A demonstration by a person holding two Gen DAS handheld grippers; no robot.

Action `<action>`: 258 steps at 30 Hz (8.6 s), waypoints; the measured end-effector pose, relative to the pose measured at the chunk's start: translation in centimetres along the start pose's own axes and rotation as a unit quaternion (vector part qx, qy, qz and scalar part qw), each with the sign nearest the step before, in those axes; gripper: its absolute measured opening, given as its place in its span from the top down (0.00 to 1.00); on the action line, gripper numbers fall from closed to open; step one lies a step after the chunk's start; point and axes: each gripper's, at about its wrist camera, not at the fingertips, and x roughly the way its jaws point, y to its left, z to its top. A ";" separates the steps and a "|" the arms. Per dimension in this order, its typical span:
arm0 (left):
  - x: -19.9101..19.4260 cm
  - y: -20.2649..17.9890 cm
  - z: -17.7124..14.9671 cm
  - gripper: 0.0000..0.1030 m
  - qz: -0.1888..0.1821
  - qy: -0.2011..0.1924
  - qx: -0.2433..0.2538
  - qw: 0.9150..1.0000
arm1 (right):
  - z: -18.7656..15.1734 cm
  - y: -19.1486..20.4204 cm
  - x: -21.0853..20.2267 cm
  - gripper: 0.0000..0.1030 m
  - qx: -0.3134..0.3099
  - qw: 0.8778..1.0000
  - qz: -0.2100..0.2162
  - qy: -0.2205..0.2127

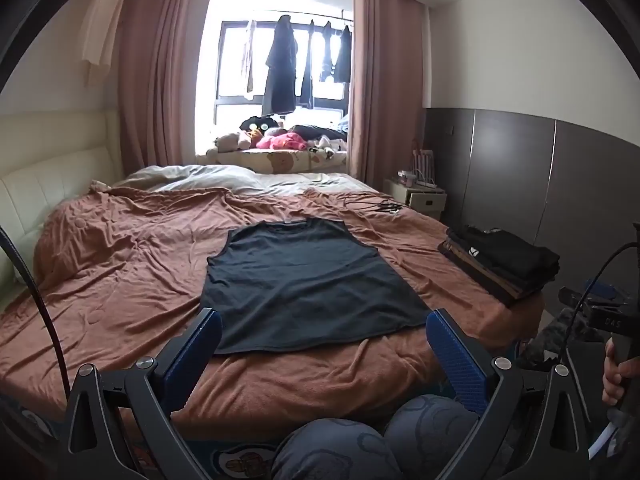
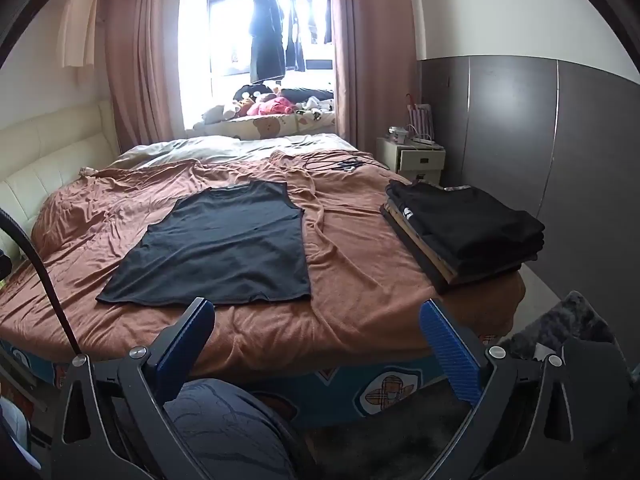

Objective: Fold small clothes

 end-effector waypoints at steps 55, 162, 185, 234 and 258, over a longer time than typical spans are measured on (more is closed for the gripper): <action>-2.2 -0.9 -0.7 0.00 -0.012 -0.012 -0.004 1.000 | -0.4 0.3 -1.7 0.00 -0.011 1.000 0.008 0.002; 27.3 23.0 -10.4 0.64 0.075 0.256 -0.213 0.940 | 1.9 -2.1 33.9 0.56 0.108 0.963 0.106 0.224; 24.0 22.7 -6.8 0.95 0.079 0.227 -0.231 0.943 | 3.7 -3.2 30.8 0.99 0.135 0.963 0.121 0.198; -1.1 14.3 -5.3 0.95 0.036 0.116 -0.242 0.963 | 3.3 -9.5 7.0 0.99 0.099 0.981 0.151 0.069; 7.9 17.7 3.2 0.95 0.022 0.099 -0.211 0.972 | 10.5 -7.0 17.1 0.99 0.103 0.982 0.144 0.068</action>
